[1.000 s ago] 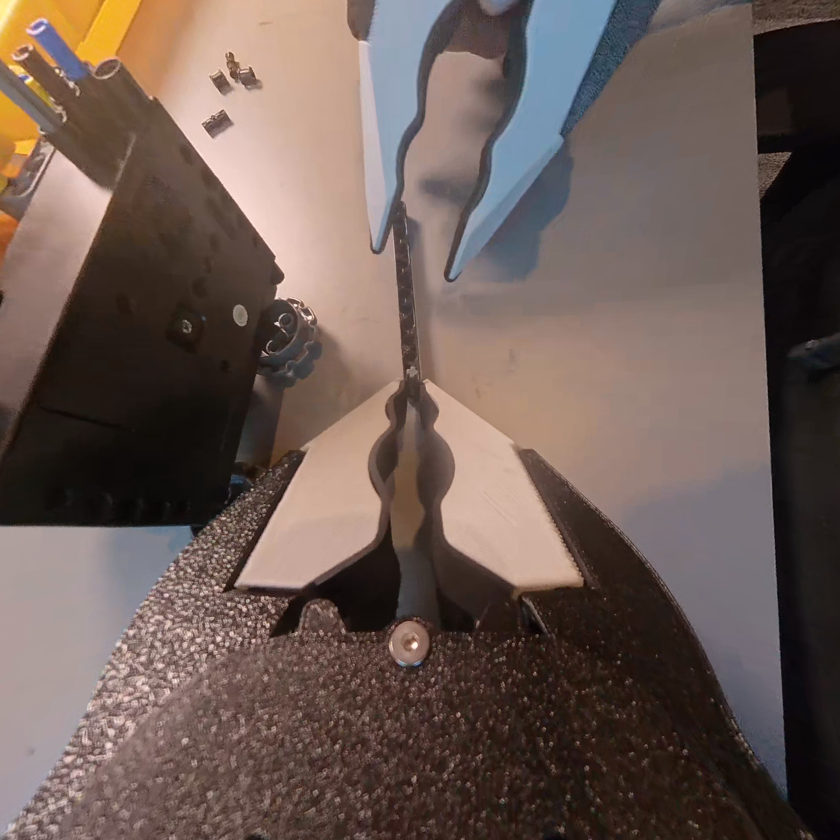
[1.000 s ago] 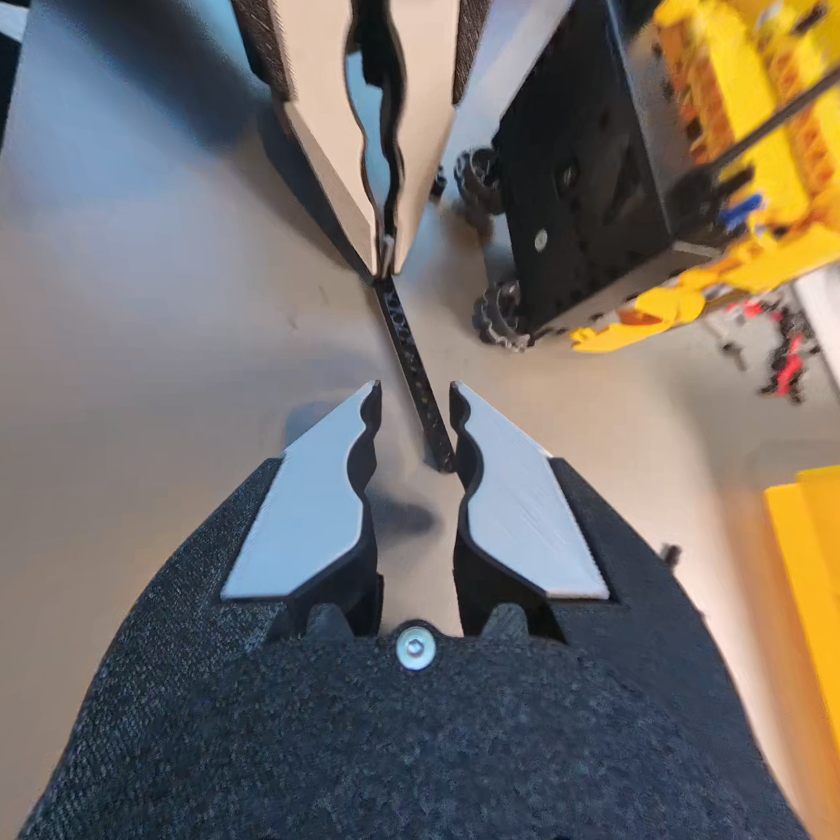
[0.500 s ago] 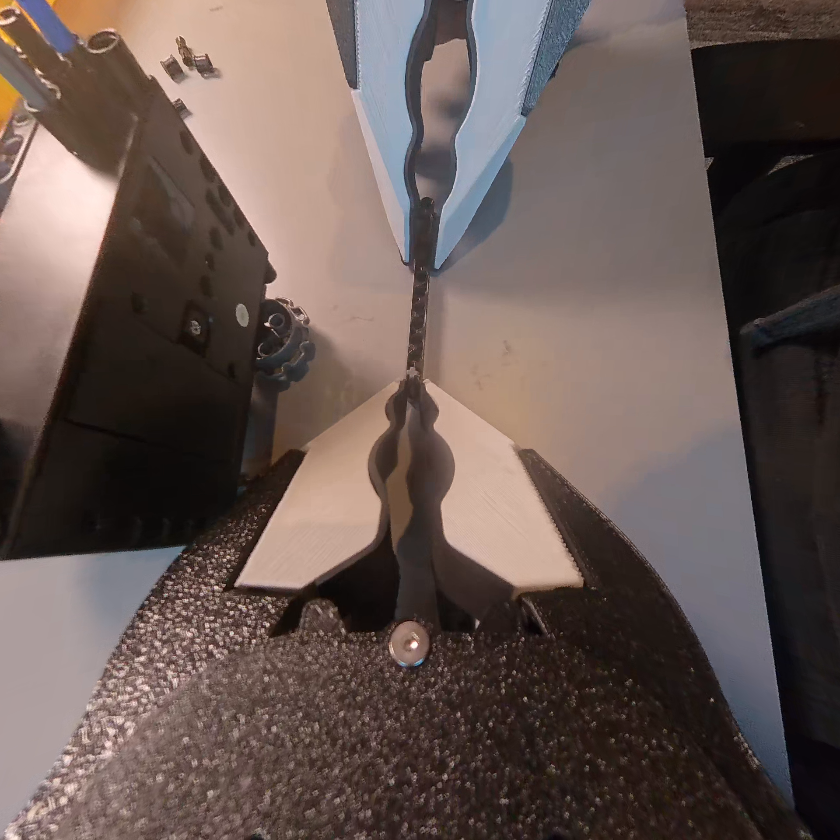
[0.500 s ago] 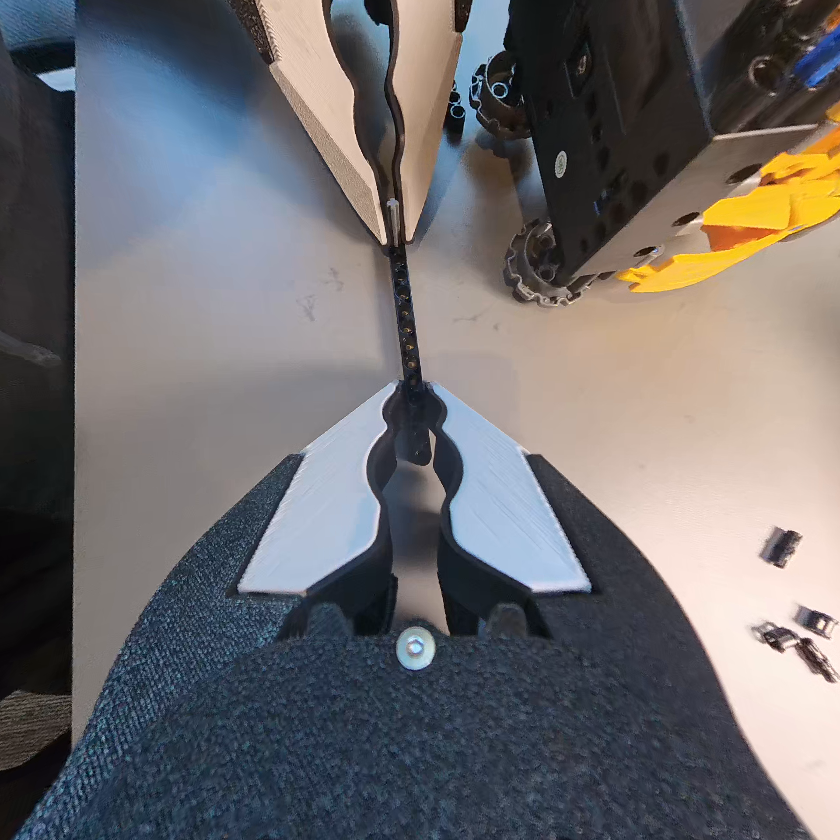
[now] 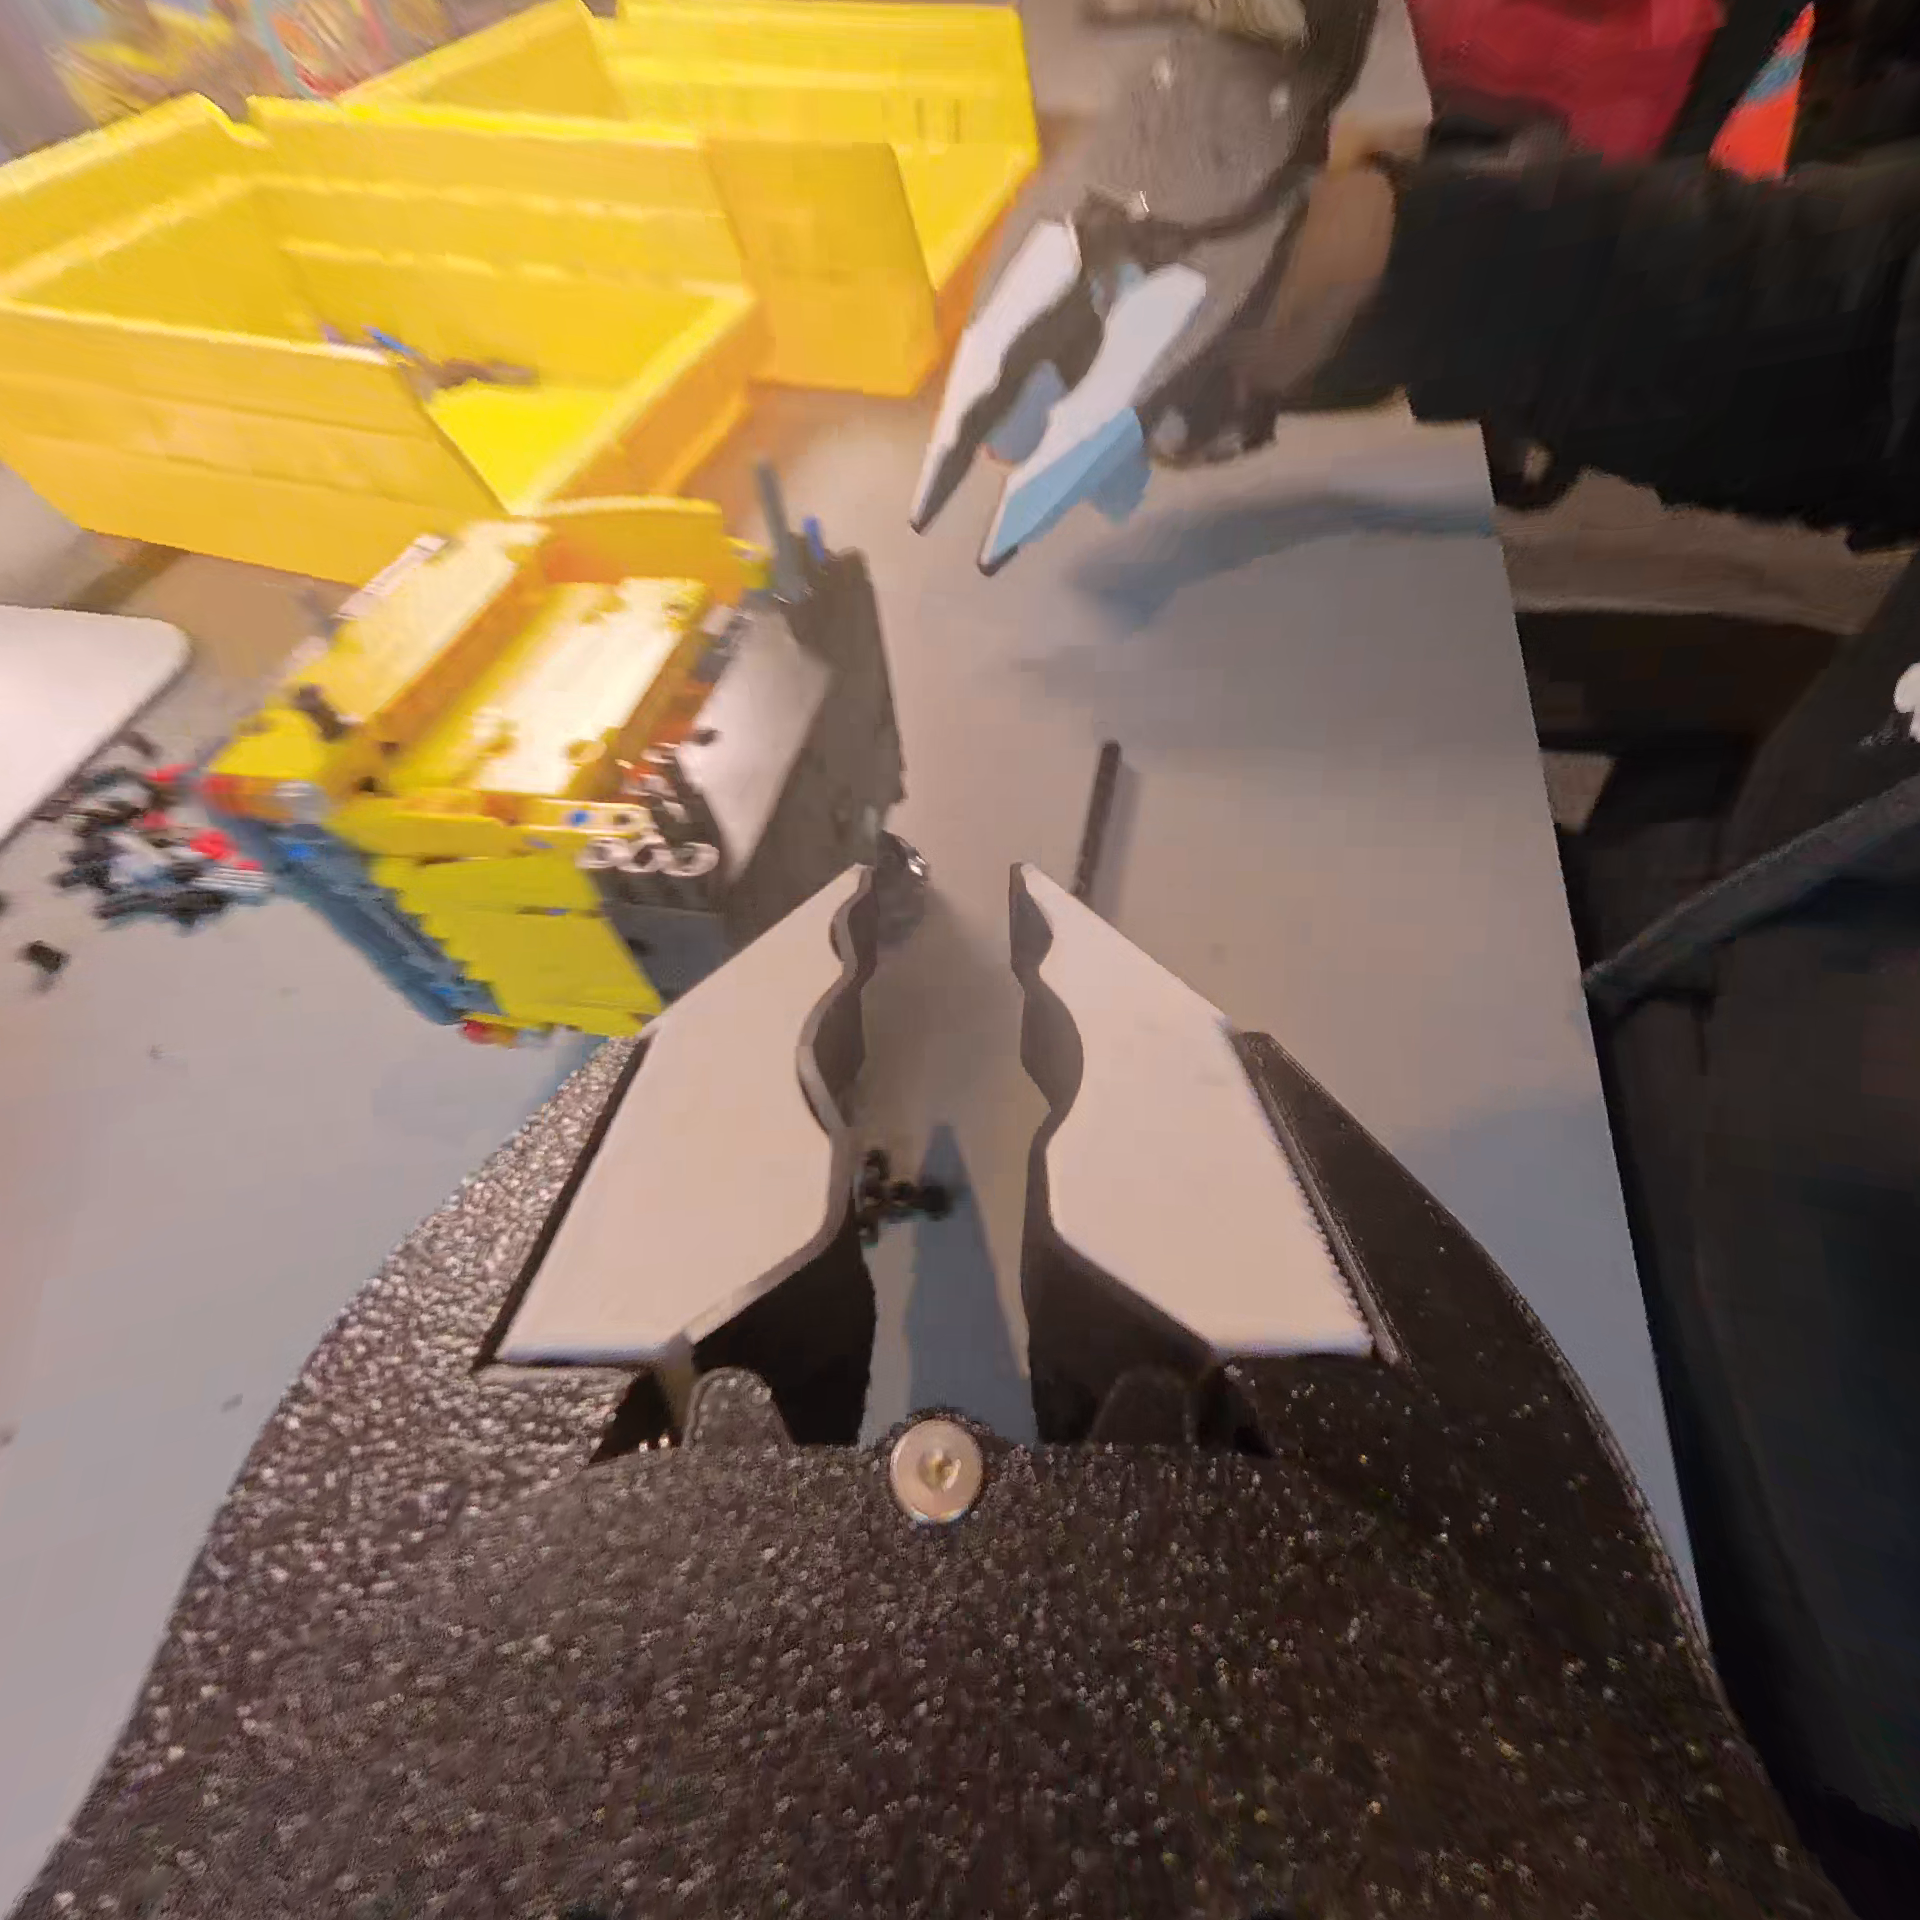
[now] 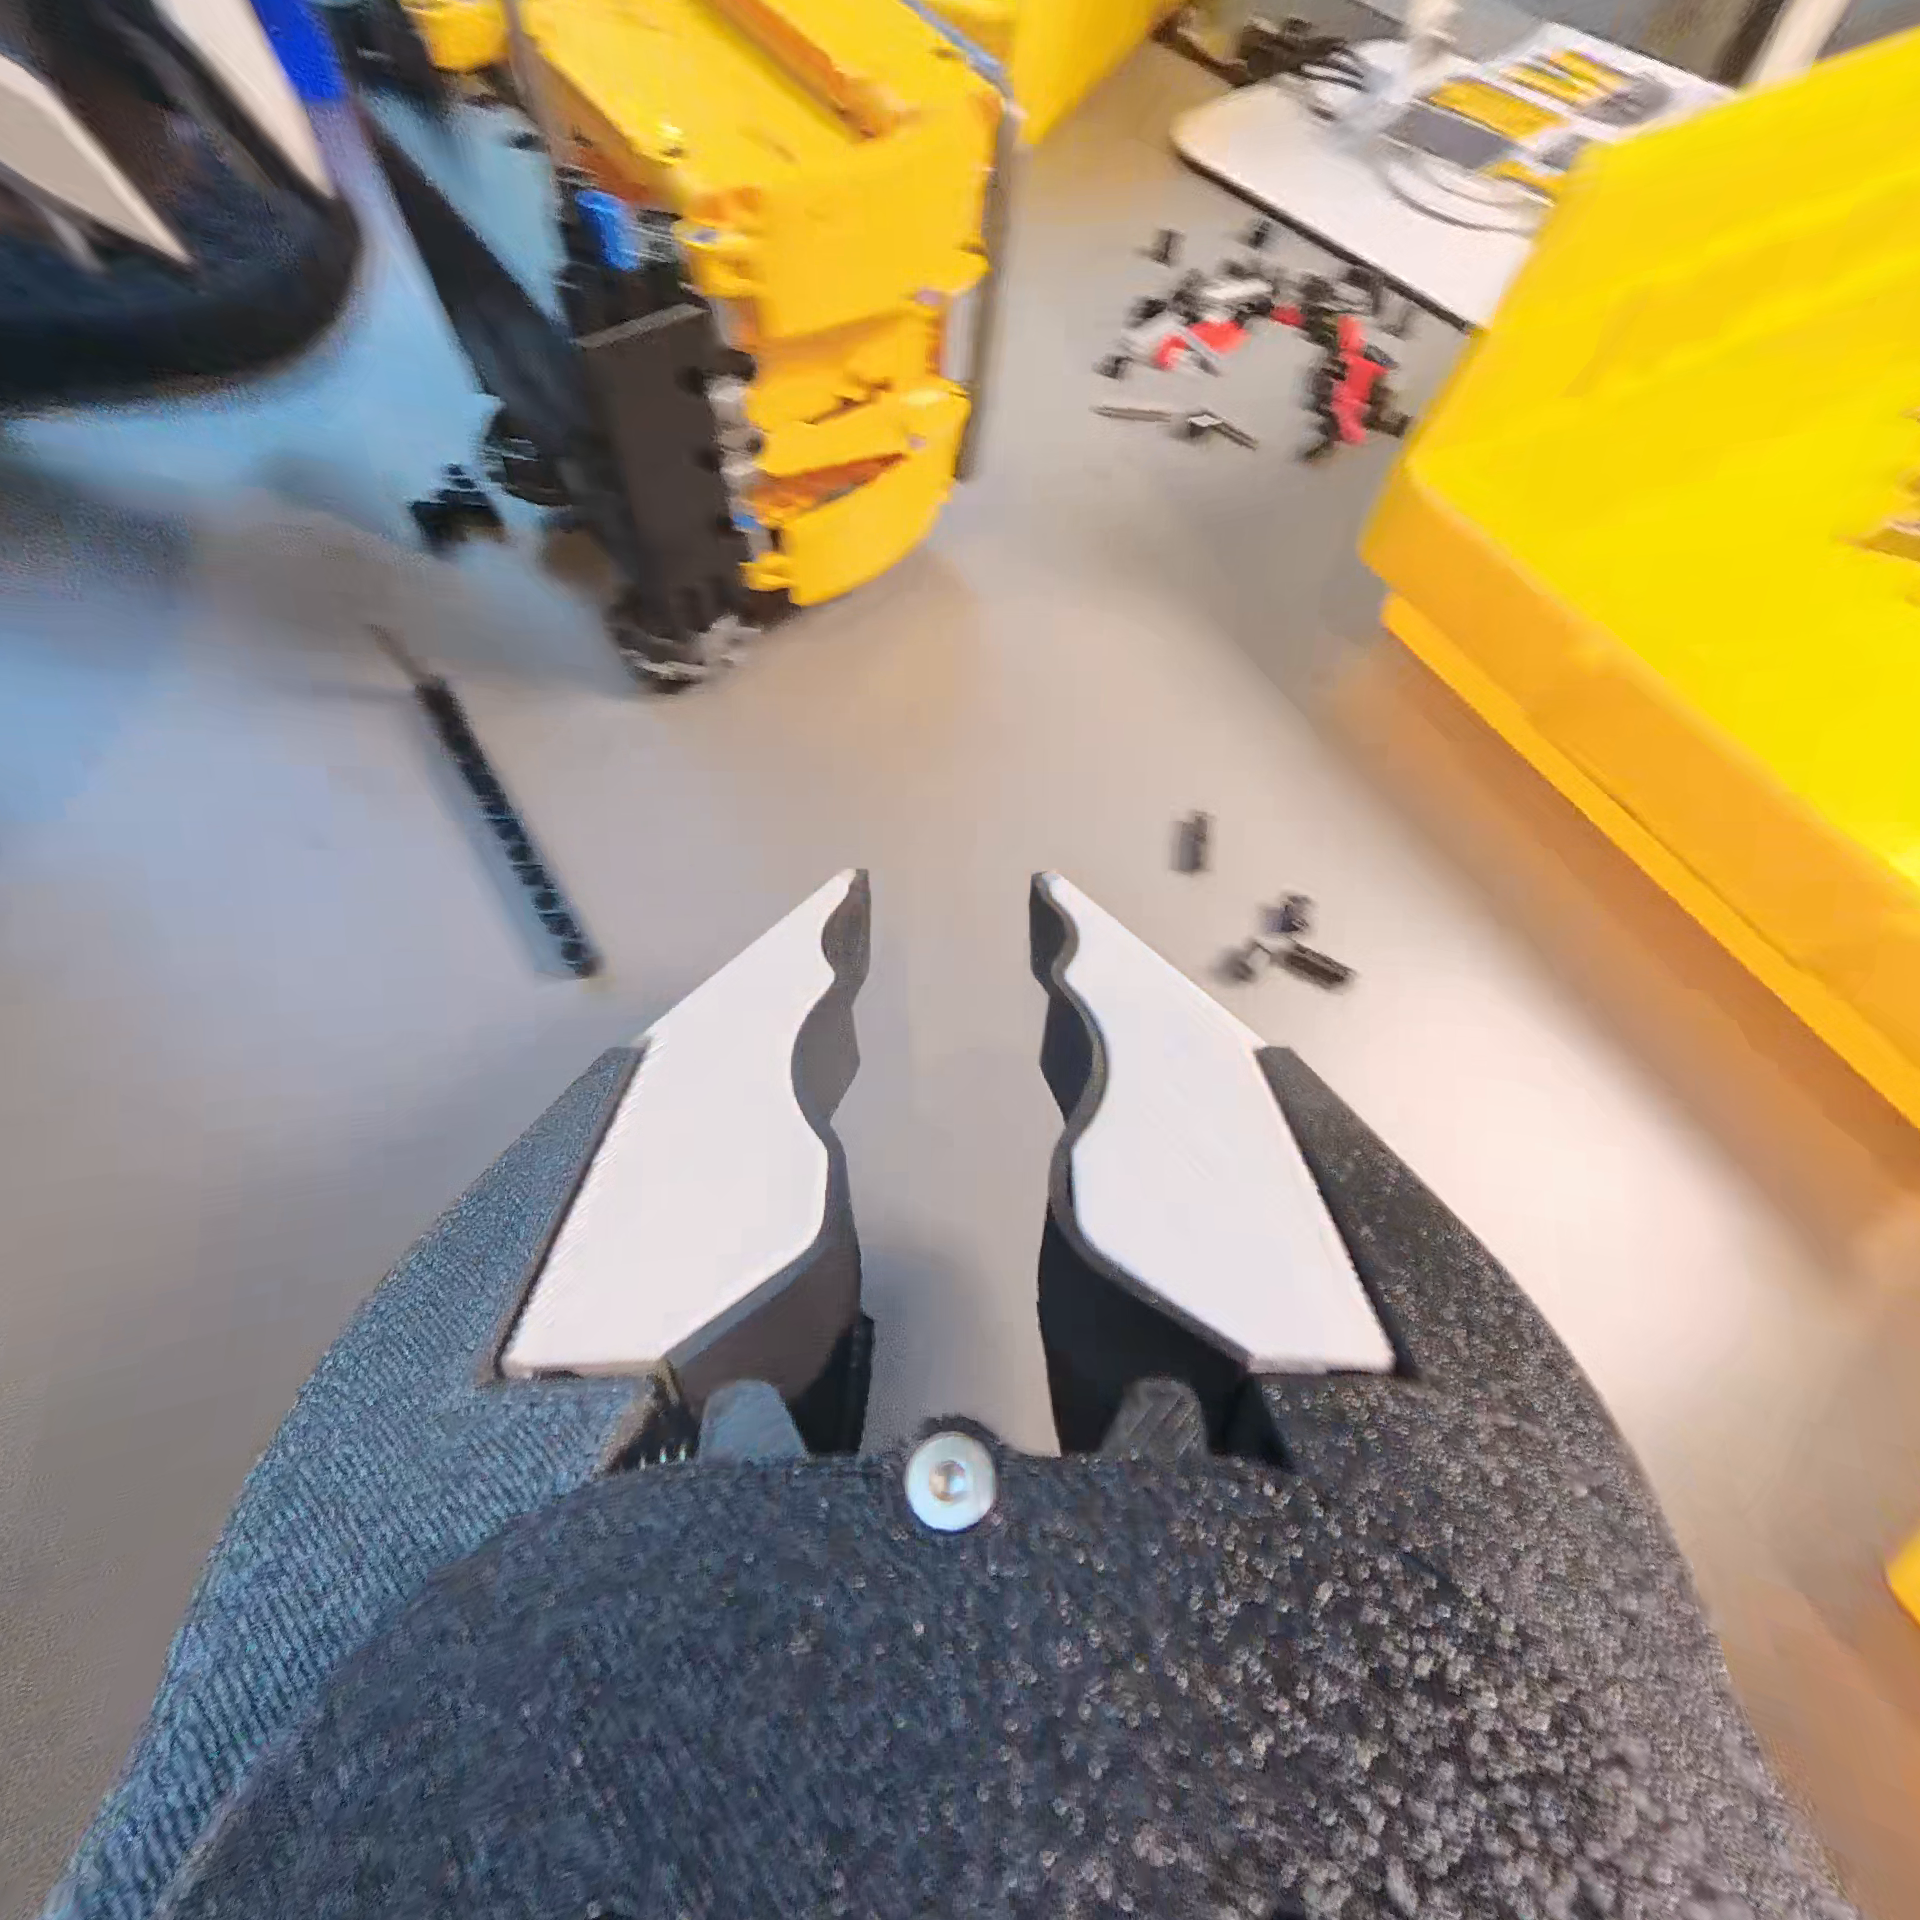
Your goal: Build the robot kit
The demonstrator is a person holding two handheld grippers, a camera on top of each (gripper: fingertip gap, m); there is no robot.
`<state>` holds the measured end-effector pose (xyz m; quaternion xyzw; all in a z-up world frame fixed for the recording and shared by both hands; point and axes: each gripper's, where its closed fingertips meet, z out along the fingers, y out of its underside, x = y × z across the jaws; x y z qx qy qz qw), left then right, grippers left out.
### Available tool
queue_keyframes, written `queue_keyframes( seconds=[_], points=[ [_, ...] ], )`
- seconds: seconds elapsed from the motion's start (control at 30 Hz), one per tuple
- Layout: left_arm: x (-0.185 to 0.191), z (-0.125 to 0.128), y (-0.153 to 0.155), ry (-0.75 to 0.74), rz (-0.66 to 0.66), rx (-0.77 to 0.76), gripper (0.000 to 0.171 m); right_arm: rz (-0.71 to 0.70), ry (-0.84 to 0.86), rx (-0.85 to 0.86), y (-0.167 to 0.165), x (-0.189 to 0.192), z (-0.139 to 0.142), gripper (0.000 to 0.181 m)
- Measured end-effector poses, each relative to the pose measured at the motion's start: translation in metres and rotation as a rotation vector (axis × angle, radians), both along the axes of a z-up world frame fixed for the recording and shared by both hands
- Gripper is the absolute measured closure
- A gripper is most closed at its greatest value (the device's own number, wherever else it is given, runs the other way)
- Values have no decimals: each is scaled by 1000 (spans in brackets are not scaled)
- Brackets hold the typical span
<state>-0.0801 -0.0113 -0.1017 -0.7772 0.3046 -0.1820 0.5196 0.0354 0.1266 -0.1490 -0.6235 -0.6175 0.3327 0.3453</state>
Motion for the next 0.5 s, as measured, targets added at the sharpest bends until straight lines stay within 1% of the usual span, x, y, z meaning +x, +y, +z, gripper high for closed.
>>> queue_keyframes(
  seconds=[0.1,0.13,0.23,0.3,0.37,0.5],
  points=[
    [-32,26,8,-91,91,102,149,-130,-49,18,28,13,-15,150],
    [-44,31,10,-124,125,122,144,-153,-65,20,33,15,-20,150],
    [-66,38,13,-214,165,155,143,-186,-99,10,37,17,-30,150],
    [-77,36,15,-248,199,168,142,-197,-108,21,40,15,-30,150],
    [-83,29,17,-262,227,153,139,-200,-124,13,41,12,-32,150],
    [-77,17,20,-231,211,103,136,-205,-152,13,45,6,-34,150]
  ],
)
